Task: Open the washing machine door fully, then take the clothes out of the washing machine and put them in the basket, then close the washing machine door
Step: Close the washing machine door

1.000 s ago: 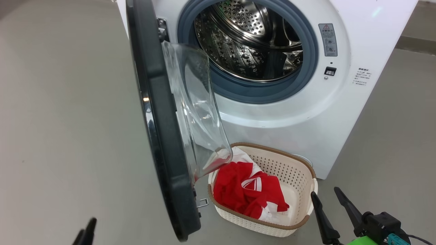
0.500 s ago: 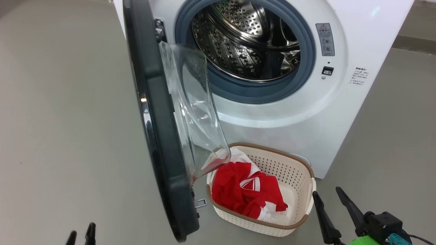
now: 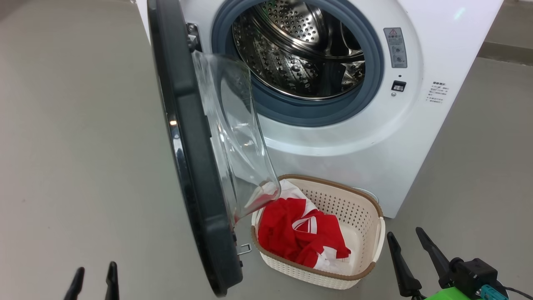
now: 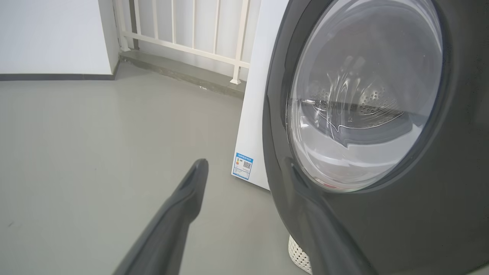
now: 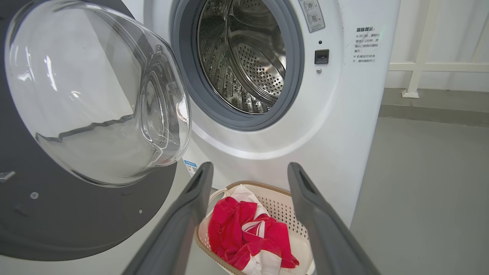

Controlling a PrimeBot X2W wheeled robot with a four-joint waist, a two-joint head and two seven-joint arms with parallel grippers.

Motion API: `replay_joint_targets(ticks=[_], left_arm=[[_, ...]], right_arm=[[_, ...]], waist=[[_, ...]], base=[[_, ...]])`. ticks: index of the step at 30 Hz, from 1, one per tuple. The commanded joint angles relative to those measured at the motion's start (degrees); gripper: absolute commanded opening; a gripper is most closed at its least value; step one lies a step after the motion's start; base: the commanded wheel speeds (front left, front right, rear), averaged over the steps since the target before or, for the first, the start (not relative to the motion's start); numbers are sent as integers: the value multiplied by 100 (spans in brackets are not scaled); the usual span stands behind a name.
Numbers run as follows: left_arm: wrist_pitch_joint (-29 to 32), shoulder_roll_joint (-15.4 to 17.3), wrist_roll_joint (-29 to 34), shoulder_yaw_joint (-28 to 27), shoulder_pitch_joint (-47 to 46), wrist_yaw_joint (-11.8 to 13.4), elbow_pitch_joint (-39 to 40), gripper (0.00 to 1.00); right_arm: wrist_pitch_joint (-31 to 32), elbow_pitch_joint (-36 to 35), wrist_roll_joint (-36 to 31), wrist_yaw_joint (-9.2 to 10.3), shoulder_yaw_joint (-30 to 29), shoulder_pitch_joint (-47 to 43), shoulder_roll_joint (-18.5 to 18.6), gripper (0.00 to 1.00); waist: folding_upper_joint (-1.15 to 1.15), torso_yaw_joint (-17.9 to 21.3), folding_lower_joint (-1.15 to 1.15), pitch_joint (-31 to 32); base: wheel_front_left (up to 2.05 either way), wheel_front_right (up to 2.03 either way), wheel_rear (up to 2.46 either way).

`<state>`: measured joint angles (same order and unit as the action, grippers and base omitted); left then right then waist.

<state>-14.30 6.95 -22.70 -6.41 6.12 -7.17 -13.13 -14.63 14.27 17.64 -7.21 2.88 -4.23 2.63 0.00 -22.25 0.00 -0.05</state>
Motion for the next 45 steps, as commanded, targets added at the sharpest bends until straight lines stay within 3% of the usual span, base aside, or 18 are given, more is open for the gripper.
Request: replay_joint_targets(ticks=[1,8,24,26,28,29,30,31,38,42,45], left_arm=[[-69,6,239,-324,-51,-32,262,100],[-70,-232,700,-457,83,-32,442,100],[-70,-286,712,-459,84,-32,528,100],[-70,-248,636,-408,73,-32,557,84],[-70,-176,502,-309,55,-32,578,46],[-70,-138,422,-295,38,-32,596,39],[-70,-93,343,-276,23,-32,604,23],[-70,-38,264,-245,2,-32,631,0],[-70,256,-992,-261,-235,-32,986,0],[-70,368,-2595,-275,-432,-32,1043,0],[-70,701,-3830,-97,-541,-32,1089,0]], right_arm=[[-37,-149,24,-28,117,219,26,100],[-37,-152,44,-28,103,208,26,100],[-37,-161,44,-28,63,176,25,100],[-37,-162,52,-28,66,169,25,100],[-37,-161,62,-28,74,159,25,100],[-37,-161,66,-28,78,153,25,100],[-37,-160,69,-28,83,149,25,100],[-37,-158,73,-28,87,144,25,100],[-37,-167,86,-28,100,108,25,100],[-37,-169,83,-28,103,108,25,100],[-37,-169,80,-28,106,125,25,100]], waist=[[0,5,0,10],[0,38,0,45],[0,29,0,76],[0,30,0,86],[0,31,0,100],[0,31,0,106],[0,35,0,111],[0,38,0,119],[0,75,0,124],[0,104,0,97],[0,130,0,59]], base=[[0,0,0],[0,0,0],[0,0,0],[0,0,0],[0,0,0],[0,0,0],[0,0,0],[0,0,0],[0,0,0],[0,0,0],[0,0,0]])
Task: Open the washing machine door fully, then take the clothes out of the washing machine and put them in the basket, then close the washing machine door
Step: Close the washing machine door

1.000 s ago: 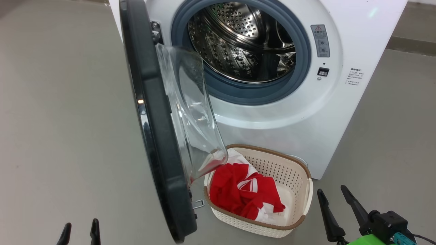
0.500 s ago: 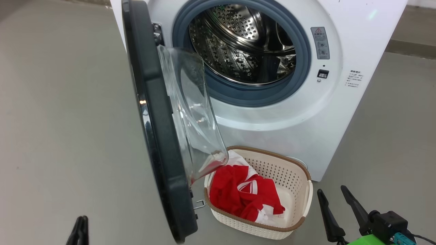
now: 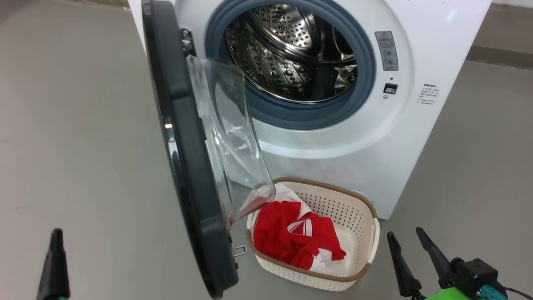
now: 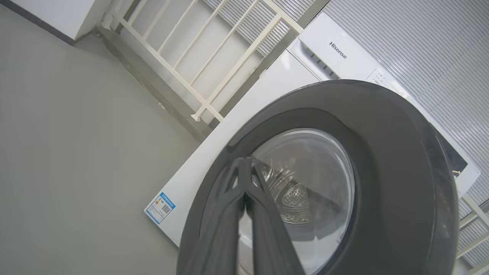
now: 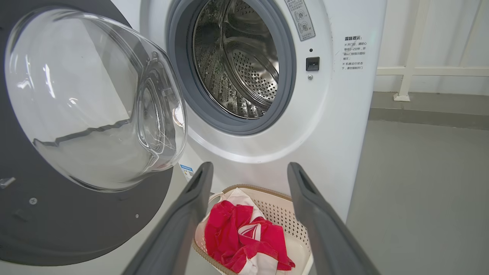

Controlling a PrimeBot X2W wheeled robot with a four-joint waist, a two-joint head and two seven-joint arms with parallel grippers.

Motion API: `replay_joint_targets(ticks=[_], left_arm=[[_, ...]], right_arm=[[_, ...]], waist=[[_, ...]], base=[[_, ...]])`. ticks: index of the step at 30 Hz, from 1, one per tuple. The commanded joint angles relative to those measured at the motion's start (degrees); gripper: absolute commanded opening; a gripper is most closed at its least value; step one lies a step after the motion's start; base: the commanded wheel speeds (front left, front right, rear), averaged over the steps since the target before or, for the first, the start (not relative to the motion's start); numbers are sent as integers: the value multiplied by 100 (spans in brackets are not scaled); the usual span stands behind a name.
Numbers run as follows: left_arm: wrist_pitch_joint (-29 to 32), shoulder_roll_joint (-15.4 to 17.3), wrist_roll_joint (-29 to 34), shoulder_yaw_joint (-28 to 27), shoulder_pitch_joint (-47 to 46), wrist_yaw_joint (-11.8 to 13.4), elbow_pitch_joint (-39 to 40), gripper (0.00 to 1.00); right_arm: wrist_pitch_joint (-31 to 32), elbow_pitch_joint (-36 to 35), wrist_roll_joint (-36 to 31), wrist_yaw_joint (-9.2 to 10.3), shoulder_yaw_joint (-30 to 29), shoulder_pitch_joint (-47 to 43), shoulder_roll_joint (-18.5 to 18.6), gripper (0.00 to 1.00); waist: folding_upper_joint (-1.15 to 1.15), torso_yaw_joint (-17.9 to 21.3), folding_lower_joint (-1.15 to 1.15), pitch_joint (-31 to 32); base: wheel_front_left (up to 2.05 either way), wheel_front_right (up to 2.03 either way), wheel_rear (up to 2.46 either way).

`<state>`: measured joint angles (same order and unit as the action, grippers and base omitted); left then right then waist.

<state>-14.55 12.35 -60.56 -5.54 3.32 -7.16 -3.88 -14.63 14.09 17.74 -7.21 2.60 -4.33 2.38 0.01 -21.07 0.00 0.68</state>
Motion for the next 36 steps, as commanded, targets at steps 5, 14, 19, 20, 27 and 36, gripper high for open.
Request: replay_joint_targets(ticks=[5,14,19,20,27,36], left_arm=[[348,686,-2131,157,-375,-33,341,0],[3048,1017,-4106,221,-309,-33,745,0],[4045,906,-4272,107,-306,-33,940,0],[4237,841,-4287,69,-303,-33,968,0],[5107,351,-3990,-148,-422,-33,999,0],[5585,-271,-3496,-195,-734,-33,1050,0]], right_arm=[[-37,-157,64,-28,133,174,50,100],[-37,-169,25,-28,96,246,50,100],[-37,-175,8,-28,77,300,50,100],[-37,-177,4,-28,74,312,50,100],[-37,-180,5,-28,77,415,50,100],[-37,-217,-15,-28,27,531,50,100]], waist=[[-1,60,0,-93],[-1,137,0,-260],[-1,178,0,-337],[-1,189,0,-355],[-1,330,0,-471],[-1,623,0,-611]], base=[[0,0,0],[0,0,0],[0,0,0],[0,0,0],[0,0,0],[0,0,0]])
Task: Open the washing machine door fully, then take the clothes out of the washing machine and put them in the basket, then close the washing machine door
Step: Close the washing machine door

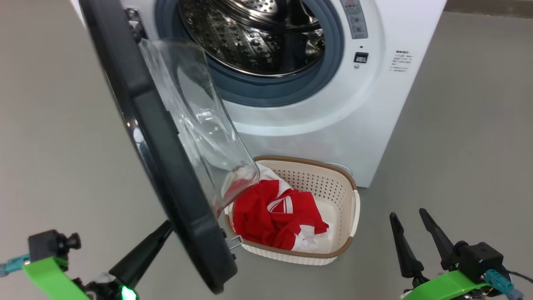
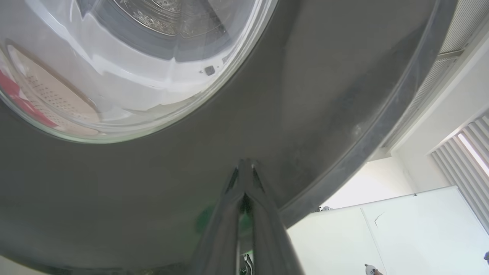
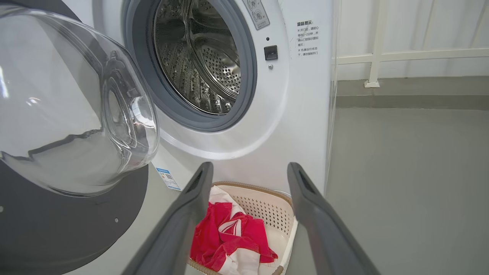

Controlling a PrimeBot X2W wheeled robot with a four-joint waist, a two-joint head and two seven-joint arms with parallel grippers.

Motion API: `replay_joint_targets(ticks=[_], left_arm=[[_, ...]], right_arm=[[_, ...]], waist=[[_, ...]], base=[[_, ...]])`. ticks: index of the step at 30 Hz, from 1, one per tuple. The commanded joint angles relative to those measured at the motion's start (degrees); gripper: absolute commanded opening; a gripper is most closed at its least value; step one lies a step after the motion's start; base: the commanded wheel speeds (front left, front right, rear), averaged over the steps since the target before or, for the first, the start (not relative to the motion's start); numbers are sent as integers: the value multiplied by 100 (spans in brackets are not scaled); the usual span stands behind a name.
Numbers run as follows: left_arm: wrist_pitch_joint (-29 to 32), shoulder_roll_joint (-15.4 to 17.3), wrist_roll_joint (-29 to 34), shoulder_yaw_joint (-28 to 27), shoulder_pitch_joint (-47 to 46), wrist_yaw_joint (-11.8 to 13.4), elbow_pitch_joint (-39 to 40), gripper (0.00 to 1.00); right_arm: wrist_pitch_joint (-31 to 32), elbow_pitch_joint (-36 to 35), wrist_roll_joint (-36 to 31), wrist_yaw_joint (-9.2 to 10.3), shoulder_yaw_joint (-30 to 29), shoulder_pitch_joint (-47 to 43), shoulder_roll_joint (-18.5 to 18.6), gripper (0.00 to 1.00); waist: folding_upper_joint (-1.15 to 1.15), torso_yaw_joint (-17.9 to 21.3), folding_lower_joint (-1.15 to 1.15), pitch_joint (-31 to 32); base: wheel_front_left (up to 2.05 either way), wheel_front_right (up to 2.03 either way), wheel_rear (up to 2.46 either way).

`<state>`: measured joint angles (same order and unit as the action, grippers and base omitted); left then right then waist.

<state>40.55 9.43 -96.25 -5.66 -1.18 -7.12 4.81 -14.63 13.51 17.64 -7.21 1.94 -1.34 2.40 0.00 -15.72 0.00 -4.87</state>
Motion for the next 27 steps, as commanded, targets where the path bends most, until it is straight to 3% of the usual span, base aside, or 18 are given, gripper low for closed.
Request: replay_joint_targets(ticks=[1,12,27], left_arm=[[96,-44,123,-177,-322,-36,182,0],[-309,-501,712,184,-979,-36,66,0],[-1547,-535,1180,810,-2160,-36,-586,0]], right_arm=[[-37,-167,-7,-28,83,247,48,100],[-37,-231,34,-28,-23,390,48,100],[-37,-317,185,-28,-48,646,48,100]], waist=[[0,127,0,-76],[0,620,0,-339],[0,1366,0,-815]], base=[[0,0,0],[0,0,0],[0,0,0]])
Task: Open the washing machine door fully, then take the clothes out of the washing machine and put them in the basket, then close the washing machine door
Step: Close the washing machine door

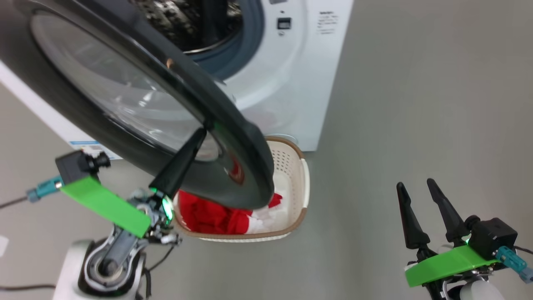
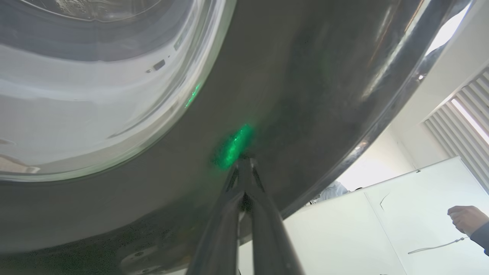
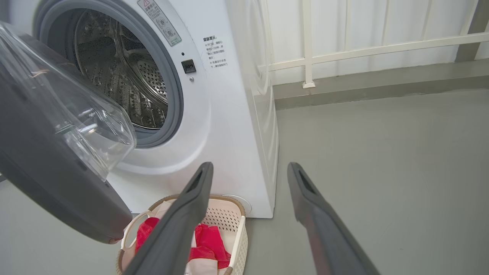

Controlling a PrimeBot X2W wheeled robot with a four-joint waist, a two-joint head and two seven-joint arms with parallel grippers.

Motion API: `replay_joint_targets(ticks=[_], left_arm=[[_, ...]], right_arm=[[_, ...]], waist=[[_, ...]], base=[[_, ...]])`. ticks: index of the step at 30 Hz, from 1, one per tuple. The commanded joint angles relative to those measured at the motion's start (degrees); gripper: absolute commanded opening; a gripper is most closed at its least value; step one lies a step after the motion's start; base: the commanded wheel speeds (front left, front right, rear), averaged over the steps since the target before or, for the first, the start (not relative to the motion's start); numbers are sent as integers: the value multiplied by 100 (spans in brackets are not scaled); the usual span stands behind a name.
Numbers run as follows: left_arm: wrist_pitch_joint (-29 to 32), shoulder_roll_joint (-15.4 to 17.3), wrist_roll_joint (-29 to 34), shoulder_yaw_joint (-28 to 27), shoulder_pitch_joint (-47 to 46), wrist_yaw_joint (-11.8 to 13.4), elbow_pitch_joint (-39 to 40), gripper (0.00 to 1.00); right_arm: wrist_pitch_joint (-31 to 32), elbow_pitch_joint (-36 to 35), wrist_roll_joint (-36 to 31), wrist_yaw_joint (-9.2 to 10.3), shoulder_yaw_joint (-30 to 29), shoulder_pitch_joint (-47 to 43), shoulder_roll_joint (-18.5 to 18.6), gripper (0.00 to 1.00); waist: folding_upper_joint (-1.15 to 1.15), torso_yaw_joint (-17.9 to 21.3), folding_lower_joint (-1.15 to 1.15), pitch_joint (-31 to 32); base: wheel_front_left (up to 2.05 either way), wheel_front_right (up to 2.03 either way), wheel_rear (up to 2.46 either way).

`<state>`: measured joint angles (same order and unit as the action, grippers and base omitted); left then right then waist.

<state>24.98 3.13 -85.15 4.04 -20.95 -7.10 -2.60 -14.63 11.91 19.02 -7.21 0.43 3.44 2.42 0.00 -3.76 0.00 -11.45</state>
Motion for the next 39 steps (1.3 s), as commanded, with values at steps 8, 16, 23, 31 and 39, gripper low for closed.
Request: replay_joint_targets(ticks=[8,16,23,31,39], left_arm=[[-723,325,185,178,-859,-39,-234,0],[-1520,624,289,551,-1857,-39,-891,0],[-2005,954,288,823,-2380,-39,-1369,0],[-2344,1174,50,1137,-2306,-39,-1507,0],[-2837,1359,-20,1428,-1551,-39,-1472,0]], right_arm=[[-37,-194,138,-28,106,292,46,100],[-37,-240,285,-28,121,434,46,100],[-37,-261,389,-28,100,468,46,100],[-37,-253,382,-28,-11,384,45,100],[-37,-204,266,-28,-63,267,45,100]], waist=[[0,522,0,-368],[0,874,0,-644],[0,1133,0,-767],[0,1066,0,-666],[0,851,0,-383]], base=[[0,0,0],[0,0,0],[0,0,0],[0,0,0],[0,0,0]])
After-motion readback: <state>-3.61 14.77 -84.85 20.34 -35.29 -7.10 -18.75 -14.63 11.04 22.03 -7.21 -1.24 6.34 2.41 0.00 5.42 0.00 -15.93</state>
